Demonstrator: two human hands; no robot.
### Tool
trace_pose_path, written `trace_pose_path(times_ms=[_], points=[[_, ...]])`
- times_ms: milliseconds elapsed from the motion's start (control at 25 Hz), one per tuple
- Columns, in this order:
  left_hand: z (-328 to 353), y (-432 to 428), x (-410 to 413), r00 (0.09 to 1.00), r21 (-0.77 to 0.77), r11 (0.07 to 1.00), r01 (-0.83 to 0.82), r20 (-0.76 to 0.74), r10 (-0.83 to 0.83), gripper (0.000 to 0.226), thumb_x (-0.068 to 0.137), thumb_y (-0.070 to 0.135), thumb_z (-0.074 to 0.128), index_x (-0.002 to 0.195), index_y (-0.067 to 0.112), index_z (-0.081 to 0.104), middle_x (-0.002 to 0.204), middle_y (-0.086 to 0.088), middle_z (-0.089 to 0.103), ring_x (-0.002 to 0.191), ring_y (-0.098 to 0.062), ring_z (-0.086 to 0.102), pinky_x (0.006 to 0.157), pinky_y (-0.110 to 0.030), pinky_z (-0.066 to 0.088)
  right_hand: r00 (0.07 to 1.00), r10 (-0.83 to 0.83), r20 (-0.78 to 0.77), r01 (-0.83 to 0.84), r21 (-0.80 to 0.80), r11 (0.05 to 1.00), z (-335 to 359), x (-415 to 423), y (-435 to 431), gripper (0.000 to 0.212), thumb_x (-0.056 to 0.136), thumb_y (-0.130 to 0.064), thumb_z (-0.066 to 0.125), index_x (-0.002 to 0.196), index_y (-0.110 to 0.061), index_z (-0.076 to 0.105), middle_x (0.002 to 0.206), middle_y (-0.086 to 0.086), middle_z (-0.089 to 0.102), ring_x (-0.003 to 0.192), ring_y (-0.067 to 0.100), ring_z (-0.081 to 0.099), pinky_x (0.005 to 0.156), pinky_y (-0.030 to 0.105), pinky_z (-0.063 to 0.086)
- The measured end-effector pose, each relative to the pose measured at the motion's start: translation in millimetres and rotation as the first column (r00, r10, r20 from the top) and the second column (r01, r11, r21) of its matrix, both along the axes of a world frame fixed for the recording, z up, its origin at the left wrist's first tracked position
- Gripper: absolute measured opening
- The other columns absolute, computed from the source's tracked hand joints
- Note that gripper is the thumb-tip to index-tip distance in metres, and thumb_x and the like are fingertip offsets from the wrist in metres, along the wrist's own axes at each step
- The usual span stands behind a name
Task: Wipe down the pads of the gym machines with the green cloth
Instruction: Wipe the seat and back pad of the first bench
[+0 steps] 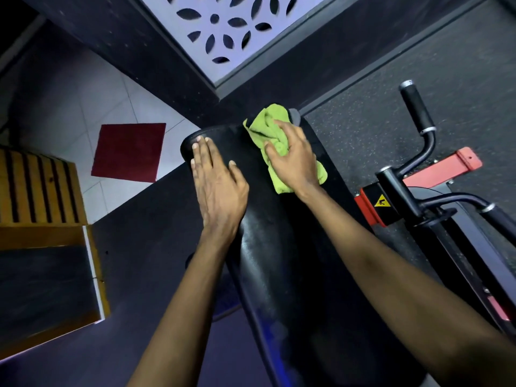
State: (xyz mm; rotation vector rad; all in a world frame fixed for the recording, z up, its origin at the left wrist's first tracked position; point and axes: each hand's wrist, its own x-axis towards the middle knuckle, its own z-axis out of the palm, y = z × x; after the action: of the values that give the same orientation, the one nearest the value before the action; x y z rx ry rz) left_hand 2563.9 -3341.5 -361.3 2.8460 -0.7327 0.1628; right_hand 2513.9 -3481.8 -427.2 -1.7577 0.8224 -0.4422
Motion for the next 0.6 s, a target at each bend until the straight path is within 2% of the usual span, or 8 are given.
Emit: trace_pose_path(times_ms=[160, 440, 520, 600], points=[[-1.2, 0.1, 2.1, 1.000, 0.042, 0.999, 0.019, 0.016, -0.020, 0.063, 0.100, 0.023, 0.040, 0.156, -0.001, 0.022, 0.164, -0.016, 0.021, 0.154, -0.027, 0.014, 0.126, -0.042, 0.012, 0.992, 0.112, 0.060, -0.108, -0.074, 0.991, 3.5, -48.4, 33.5, 0.046, 0.092, -0.040, 0.065, 0.137, -0.041, 0.056, 0.137, -0.015, 0.056, 0.130, 0.016, 0.052, 0.102, 0.039, 0.048], [1.5, -3.6, 3.0, 0.991, 0.072, 0.988, 0.134, -0.002, -0.134, 0.055, 0.098, 0.014, 0.043, 0.151, 0.000, 0.038, 0.161, -0.012, 0.033, 0.152, -0.022, 0.021, 0.126, -0.036, 0.010, 0.996, 0.082, 0.021, -0.082, -0.014, 0.997, -12.5, 11.7, -23.1, 0.050, 0.093, -0.045, 0.062, 0.142, -0.037, 0.052, 0.143, -0.011, 0.052, 0.130, 0.018, 0.052, 0.102, 0.037, 0.047], [2.9, -2.7, 2.9, 0.992, 0.054, 0.991, 0.122, -0.014, -0.122, 0.055, 0.097, 0.014, 0.043, 0.151, 0.001, 0.038, 0.160, -0.011, 0.034, 0.152, -0.020, 0.021, 0.126, -0.035, 0.009, 1.000, -0.004, -0.016, 0.004, 0.025, 1.000, -22.9, -2.3, -19.6, 0.053, 0.093, -0.043, 0.063, 0.144, -0.034, 0.050, 0.147, -0.008, 0.050, 0.130, 0.019, 0.053, 0.100, 0.036, 0.047], [3.2, -2.5, 2.0, 0.993, 0.045, 0.992, 0.116, -0.017, -0.115, 0.055, 0.097, 0.014, 0.043, 0.151, 0.001, 0.039, 0.160, -0.010, 0.034, 0.152, -0.020, 0.021, 0.126, -0.035, 0.009, 0.983, -0.149, -0.103, 0.158, 0.080, 0.984, -35.1, -20.8, -16.1, 0.056, 0.093, -0.040, 0.063, 0.146, -0.031, 0.049, 0.149, -0.005, 0.049, 0.128, 0.023, 0.055, 0.098, 0.036, 0.046]])
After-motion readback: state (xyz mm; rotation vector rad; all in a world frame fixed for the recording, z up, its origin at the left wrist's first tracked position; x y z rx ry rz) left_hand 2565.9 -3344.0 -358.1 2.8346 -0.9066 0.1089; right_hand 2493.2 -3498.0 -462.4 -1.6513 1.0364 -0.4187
